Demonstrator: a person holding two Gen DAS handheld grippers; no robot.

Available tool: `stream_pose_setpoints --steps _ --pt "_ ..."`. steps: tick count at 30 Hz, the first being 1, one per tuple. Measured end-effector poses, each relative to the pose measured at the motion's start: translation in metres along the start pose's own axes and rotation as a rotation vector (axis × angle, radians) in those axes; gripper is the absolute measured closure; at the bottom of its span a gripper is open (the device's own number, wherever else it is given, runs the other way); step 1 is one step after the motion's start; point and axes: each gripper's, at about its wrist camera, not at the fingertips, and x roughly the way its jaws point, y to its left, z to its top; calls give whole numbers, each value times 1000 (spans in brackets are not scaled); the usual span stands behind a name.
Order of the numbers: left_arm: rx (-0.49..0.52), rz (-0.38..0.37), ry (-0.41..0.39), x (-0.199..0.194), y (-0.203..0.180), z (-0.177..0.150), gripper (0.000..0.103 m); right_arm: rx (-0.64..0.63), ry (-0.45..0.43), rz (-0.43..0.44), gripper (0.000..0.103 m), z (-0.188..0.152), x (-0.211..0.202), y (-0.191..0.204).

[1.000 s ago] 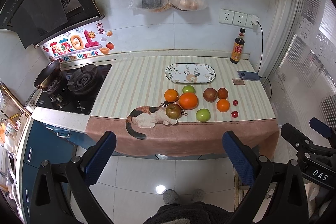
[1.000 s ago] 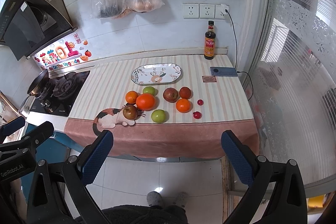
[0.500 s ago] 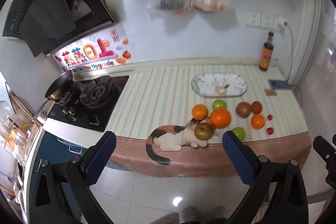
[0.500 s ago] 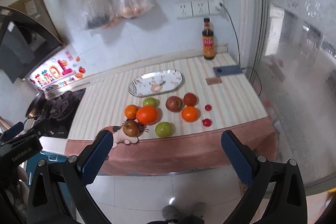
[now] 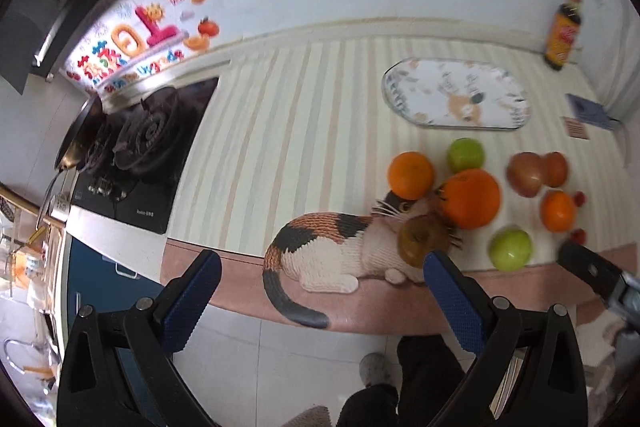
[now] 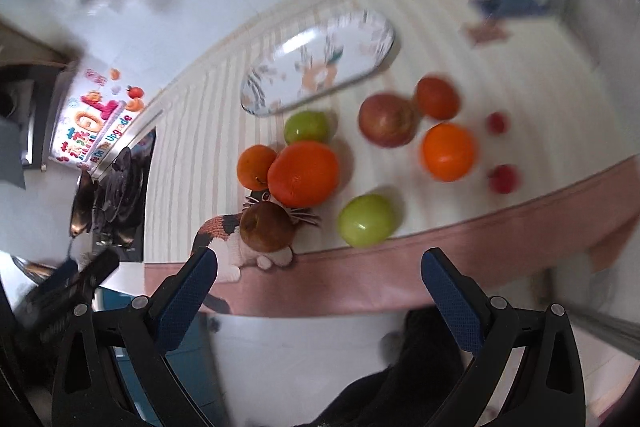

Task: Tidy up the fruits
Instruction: 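Grasp the brown pear with the left tool while the right tool grasps the large orange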

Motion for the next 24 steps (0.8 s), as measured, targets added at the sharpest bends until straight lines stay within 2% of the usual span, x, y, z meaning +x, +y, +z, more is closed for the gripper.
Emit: stream_pose_setpoints --steps 3,5,9,12,13,14,15,18,21,24 --pt "-20 12 85 36 -5 17 0 54 128 39 0 38 74 -7" --pt "-30 11 142 57 -8 23 0 67 179 43 0 57 108 -8" --pt "-83 -68 283 100 -11 31 0 11 274 16 0 86 171 3" --pt "-115 -103 350 117 -17 33 0 -69 343 -17 3 94 202 16" --pt "-126 -116 368 122 -19 33 0 -87 360 -28 4 94 208 19" --pt "-132 -122 379 125 -20 34 0 -104 372 -13 12 95 213 23" --pt "-140 -132 390 128 -21 34 0 -117 380 17 15 96 217 26" --pt "-145 -165 414 134 -28 36 0 -196 400 -23 16 100 221 39" --pt "-102 -196 433 139 -40 34 0 -262 402 -96 16 101 221 42" --pt "-74 -229 455 146 -50 31 0 -241 417 -104 16 101 214 36"
